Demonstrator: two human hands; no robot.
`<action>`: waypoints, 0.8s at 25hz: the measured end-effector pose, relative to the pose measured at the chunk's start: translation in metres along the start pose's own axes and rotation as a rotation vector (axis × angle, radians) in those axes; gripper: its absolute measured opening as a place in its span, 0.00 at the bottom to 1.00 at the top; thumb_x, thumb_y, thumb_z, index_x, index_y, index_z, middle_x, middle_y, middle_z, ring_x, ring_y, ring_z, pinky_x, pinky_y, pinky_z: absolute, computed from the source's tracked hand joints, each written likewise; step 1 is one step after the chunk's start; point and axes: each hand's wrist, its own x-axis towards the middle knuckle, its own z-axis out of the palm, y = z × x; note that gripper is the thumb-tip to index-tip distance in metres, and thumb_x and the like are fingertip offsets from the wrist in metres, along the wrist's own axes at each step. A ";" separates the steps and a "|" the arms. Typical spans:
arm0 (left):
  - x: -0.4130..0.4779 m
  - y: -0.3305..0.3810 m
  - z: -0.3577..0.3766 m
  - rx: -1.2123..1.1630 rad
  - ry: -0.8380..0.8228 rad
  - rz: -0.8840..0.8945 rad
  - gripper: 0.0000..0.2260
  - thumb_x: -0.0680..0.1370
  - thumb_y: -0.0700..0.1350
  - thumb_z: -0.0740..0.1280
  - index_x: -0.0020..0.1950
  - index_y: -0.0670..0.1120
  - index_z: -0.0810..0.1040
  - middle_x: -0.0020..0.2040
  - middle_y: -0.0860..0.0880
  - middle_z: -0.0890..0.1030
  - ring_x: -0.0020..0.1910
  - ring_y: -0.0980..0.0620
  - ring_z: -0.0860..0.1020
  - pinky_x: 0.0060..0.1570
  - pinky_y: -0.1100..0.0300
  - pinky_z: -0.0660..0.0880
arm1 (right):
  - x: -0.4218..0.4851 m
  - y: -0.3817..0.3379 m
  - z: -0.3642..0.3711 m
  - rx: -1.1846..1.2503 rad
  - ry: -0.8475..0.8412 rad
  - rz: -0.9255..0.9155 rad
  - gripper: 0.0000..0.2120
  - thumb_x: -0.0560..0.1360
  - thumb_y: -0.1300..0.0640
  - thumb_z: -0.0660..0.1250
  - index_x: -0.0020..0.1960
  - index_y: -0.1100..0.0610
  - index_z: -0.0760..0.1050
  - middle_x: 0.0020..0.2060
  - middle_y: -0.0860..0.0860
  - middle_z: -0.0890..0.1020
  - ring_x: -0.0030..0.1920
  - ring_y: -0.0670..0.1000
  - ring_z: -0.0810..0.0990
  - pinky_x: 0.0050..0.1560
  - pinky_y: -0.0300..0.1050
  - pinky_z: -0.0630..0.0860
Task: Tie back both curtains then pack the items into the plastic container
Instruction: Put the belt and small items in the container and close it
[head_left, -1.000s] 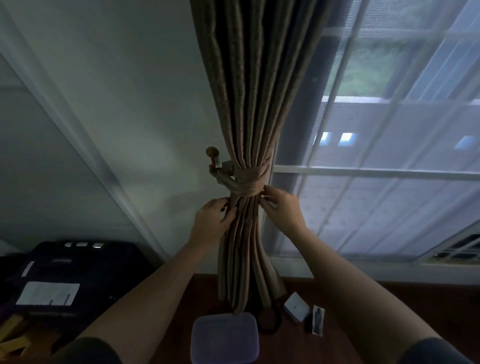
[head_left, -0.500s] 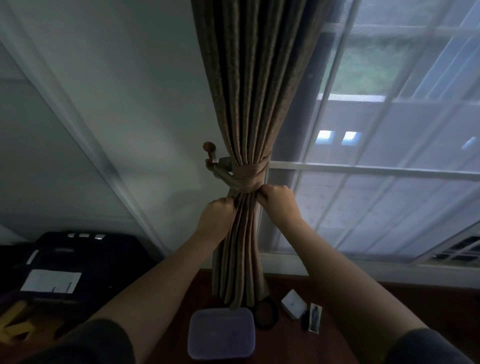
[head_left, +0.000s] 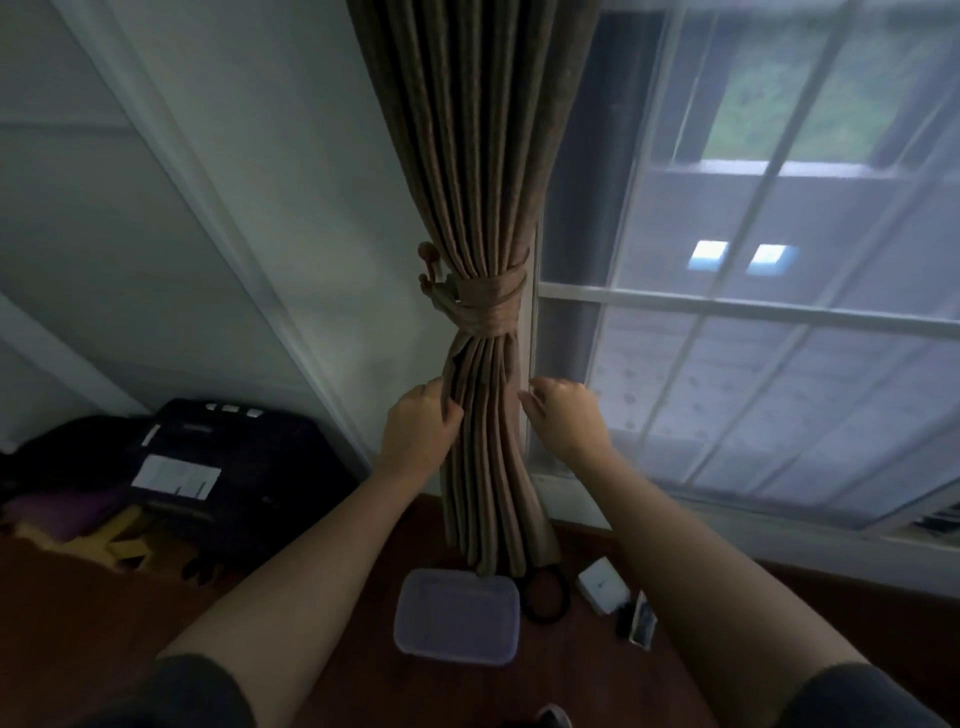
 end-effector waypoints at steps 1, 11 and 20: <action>-0.008 0.000 0.000 0.011 -0.036 -0.016 0.09 0.76 0.39 0.63 0.50 0.35 0.78 0.39 0.36 0.80 0.38 0.40 0.78 0.37 0.54 0.71 | -0.010 0.002 -0.002 0.004 -0.014 0.006 0.14 0.78 0.53 0.59 0.53 0.63 0.77 0.45 0.59 0.83 0.45 0.60 0.80 0.44 0.51 0.76; -0.106 0.003 -0.011 -0.023 -0.174 0.053 0.09 0.77 0.41 0.62 0.41 0.35 0.75 0.37 0.36 0.78 0.38 0.39 0.78 0.35 0.54 0.68 | -0.134 -0.010 0.000 0.007 -0.046 0.210 0.14 0.79 0.53 0.57 0.52 0.64 0.74 0.49 0.63 0.80 0.50 0.64 0.78 0.42 0.51 0.72; -0.206 -0.060 0.069 0.073 -0.379 -0.247 0.18 0.80 0.48 0.58 0.66 0.39 0.72 0.61 0.38 0.77 0.58 0.40 0.76 0.53 0.50 0.73 | -0.220 0.037 0.108 -0.032 -0.306 0.286 0.15 0.79 0.52 0.56 0.57 0.62 0.71 0.54 0.61 0.77 0.54 0.63 0.77 0.42 0.49 0.69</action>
